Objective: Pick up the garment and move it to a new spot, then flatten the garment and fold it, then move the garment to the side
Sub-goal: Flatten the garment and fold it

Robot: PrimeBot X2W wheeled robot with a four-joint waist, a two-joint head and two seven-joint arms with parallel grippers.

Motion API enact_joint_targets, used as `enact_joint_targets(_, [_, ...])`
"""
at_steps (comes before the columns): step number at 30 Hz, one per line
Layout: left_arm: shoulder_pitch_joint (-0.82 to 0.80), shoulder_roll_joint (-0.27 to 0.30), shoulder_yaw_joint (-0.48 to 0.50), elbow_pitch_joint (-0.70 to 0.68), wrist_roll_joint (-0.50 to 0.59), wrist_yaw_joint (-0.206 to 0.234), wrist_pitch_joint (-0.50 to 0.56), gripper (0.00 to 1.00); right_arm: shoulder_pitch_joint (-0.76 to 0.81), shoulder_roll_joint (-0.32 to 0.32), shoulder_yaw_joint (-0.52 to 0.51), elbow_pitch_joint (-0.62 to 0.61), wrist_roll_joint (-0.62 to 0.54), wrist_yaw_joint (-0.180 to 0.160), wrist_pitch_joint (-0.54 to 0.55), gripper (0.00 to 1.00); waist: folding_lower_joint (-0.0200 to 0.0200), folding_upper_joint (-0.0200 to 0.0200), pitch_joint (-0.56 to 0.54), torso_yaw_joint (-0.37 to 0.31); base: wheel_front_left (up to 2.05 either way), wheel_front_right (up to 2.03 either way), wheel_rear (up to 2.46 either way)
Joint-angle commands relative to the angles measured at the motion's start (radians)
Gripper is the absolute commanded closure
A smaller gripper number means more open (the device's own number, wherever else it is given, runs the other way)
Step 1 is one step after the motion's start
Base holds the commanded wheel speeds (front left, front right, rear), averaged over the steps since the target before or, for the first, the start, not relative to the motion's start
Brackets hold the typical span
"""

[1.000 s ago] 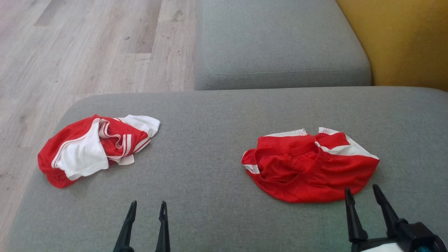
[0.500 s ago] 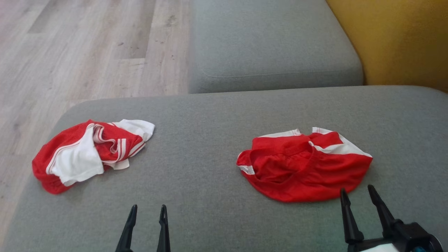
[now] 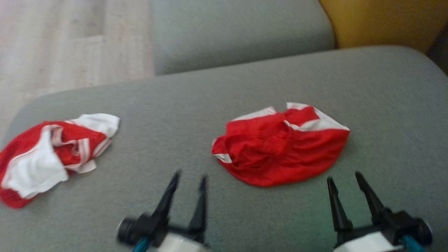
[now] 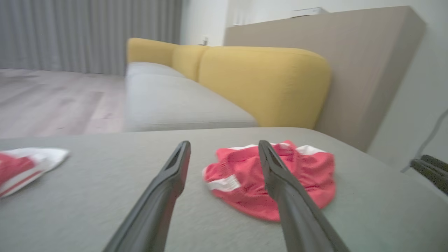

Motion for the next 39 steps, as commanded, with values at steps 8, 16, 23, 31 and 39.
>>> enact_joint_targets(8, [-0.463,-0.011,-0.222,0.152,-0.280,-0.083,0.061,0.00,-0.164,-0.007,0.057,-0.073,0.019,-0.001,-0.004,0.00,-0.0001,0.0000,0.245,-0.199,0.00,0.00,0.00])
enact_joint_targets(16, [-0.783,-0.011,-0.411,0.320,-0.655,-0.020,0.244,0.00,-0.229,-0.007,0.098,-0.085,0.065,-0.001,-0.004,0.00,-0.0001,0.0000,0.379,-0.329,0.00,0.00,0.00])
enact_joint_targets(23, [-0.897,-0.011,-0.453,0.440,-0.785,0.059,0.244,0.00,-0.236,-0.007,0.104,-0.088,0.086,-0.001,-0.004,0.00,-0.0001,0.0000,0.404,-0.382,0.00,0.00,0.00])
enact_joint_targets(31, [-0.966,-0.011,-0.517,0.470,-0.886,0.017,0.150,1.00,-0.220,-0.007,0.075,-0.085,0.091,-0.001,-0.004,0.00,-0.0001,0.0000,0.366,-0.376,0.00,0.00,0.00])
enact_joint_targets(39, [-1.087,-0.011,-0.577,0.232,-0.969,-0.074,0.067,1.00,-0.186,-0.007,0.035,-0.079,0.063,-0.001,-0.004,0.00,-0.0001,0.0000,0.246,-0.254,0.00,0.00,0.00])
